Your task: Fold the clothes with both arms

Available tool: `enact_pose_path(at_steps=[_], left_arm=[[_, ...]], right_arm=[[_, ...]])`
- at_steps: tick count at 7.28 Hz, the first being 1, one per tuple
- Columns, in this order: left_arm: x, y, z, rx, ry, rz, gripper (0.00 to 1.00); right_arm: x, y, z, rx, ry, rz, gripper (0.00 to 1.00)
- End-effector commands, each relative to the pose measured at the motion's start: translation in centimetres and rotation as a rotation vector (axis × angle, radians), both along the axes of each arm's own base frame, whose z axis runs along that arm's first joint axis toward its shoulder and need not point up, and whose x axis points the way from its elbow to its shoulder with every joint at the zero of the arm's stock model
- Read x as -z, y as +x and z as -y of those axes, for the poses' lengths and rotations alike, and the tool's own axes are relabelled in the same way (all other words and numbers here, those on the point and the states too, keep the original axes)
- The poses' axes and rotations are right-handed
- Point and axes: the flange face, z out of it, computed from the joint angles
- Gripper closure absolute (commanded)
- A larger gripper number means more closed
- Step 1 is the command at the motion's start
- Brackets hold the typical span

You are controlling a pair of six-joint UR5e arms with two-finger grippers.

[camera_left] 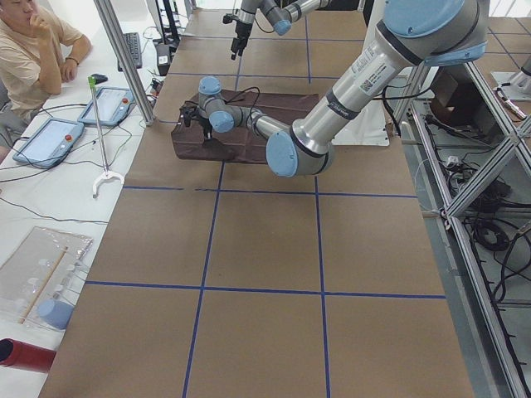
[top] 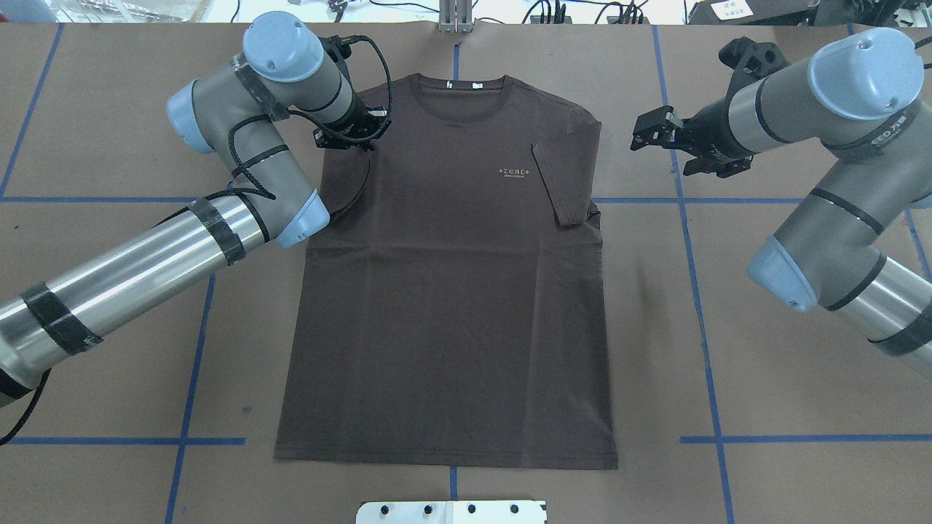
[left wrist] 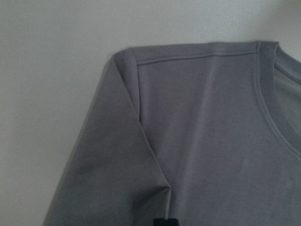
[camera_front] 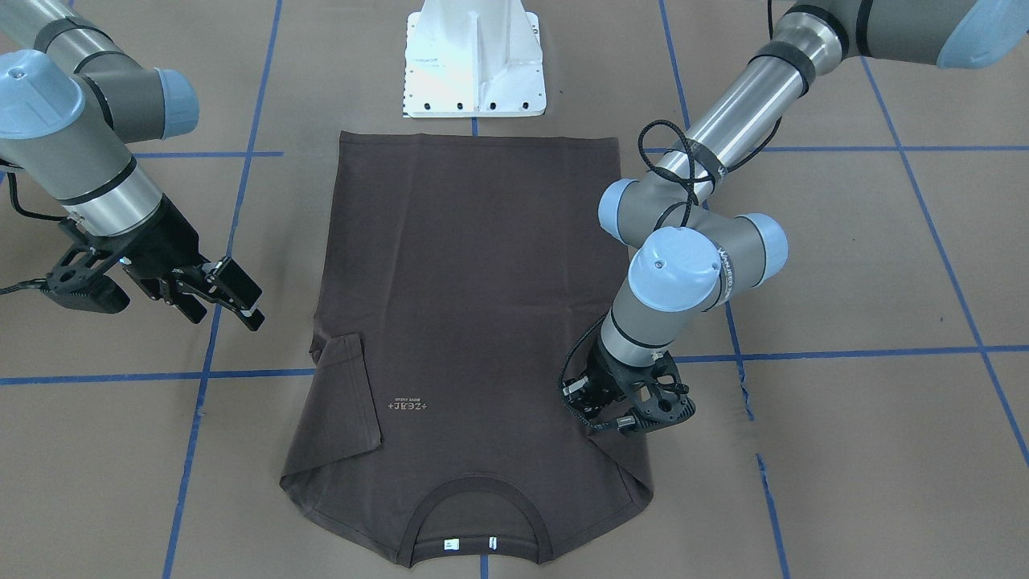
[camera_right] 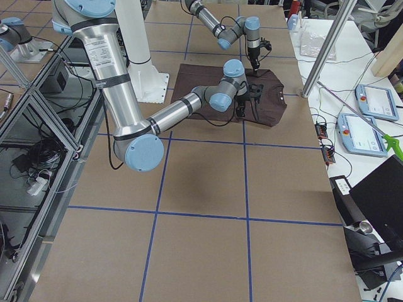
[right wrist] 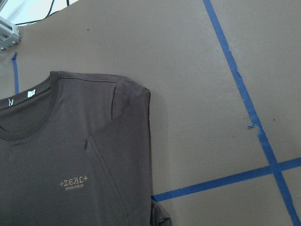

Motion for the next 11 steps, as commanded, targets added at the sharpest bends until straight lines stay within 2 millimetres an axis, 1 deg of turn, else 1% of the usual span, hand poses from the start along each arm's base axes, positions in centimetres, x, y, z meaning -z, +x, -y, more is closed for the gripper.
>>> enact_pose_path(at_steps=[1, 2, 3, 4, 5, 6, 7, 8, 9, 10, 11], left_arm=[[2.6, -0.9, -1.2, -0.004, 0.039, -0.046, 0.39], [3.1, -2.8, -3.7, 0.002, 0.054, -0.091, 0.39], [1.8, -4.3, -8.2, -0.019, 0.067, -0.124, 0.38], [2.7, -6.3, -10.5, -0.024, 0.101, -0.161, 0.38], [2.1, -7.5, -11.9, -0.029, 0.107, -0.169, 0.37], [0.8, -7.7, -12.6, -0.077, 0.091, -0.175, 0.34], [0.2, -7.4, -13.2, -0.128, 0.055, -0.184, 0.3], [0.0, -7.5, -13.3, -0.131, 0.049, -0.186, 0.3], [-0.3, -7.3, -13.4, -0.131, 0.047, -0.184, 0.3], [-0.8, -7.7, -13.5, -0.123, 0.045, -0.179, 0.3], [-1.0, -7.8, -13.4, -0.119, 0.045, -0.176, 0.3]], right_arm=[[1.2, -0.7, -0.5, -0.017, -0.015, 0.018, 0.0], [1.6, -2.9, -2.3, -0.01, -0.029, 0.024, 0.0], [2.7, -3.8, -5.0, -0.02, -0.082, 0.068, 0.0], [2.8, -5.0, -9.9, 0.007, -0.147, 0.086, 0.0], [3.7, -7.0, -14.8, 0.023, -0.159, 0.029, 0.01], [4.5, -9.2, -19.2, 0.053, -0.201, -0.066, 0.02], [5.5, -11.6, -23.3, -0.03, -0.263, -0.071, 0.03], [5.8, -14.3, -27.5, -0.02, -0.254, -0.075, 0.05], [5.0, -16.2, -31.2, -0.036, -0.259, -0.097, 0.13], [4.2, -17.8, -34.5, -0.086, -0.293, -0.136, 0.18], [3.4, -18.8, -36.8, -0.108, -0.305, -0.172, 0.23]])
